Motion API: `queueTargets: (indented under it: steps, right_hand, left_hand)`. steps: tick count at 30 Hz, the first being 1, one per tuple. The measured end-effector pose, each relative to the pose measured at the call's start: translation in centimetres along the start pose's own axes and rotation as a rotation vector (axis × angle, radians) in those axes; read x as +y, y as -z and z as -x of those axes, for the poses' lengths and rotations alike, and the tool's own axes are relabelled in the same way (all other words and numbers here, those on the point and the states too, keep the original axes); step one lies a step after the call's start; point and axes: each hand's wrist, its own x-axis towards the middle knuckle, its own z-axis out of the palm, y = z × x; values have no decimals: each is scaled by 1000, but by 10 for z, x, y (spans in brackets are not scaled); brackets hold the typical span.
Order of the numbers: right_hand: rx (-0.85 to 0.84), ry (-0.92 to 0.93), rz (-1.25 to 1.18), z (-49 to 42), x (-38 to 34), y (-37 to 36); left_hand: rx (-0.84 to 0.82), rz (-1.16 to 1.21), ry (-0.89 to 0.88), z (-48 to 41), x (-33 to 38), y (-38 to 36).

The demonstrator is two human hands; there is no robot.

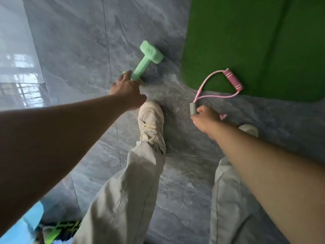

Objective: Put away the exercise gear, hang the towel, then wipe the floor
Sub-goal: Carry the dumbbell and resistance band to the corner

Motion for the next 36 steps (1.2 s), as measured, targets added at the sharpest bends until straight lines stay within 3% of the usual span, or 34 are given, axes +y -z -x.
queueTargets:
  steps: [10, 18, 24, 27, 31, 36]
  right_hand:
    - [96, -132, -41, -52, -4, -49]
    - [156, -61, -54, -63, -8, -44]
    - [210, -93, -244, -55, -8, -20]
    - [184, -87, -448, -49, -8, -11]
    - [-29, -108, -704, -50, -7, -5]
    - [-73, -56, -872, -56, -15, 0]
  left_hand:
    - [-11, -59, -47, -58, 6, -7]
    - [-16, -103, -9, -61, 19, -1]
    - [-31, -121, -28, -64, 19, -11]
    - [-27, -52, -22, -69, 20, -19]
    - [108, 100, 56, -70, 32, -30]
    - [212, 448, 384, -76, 51, -31]
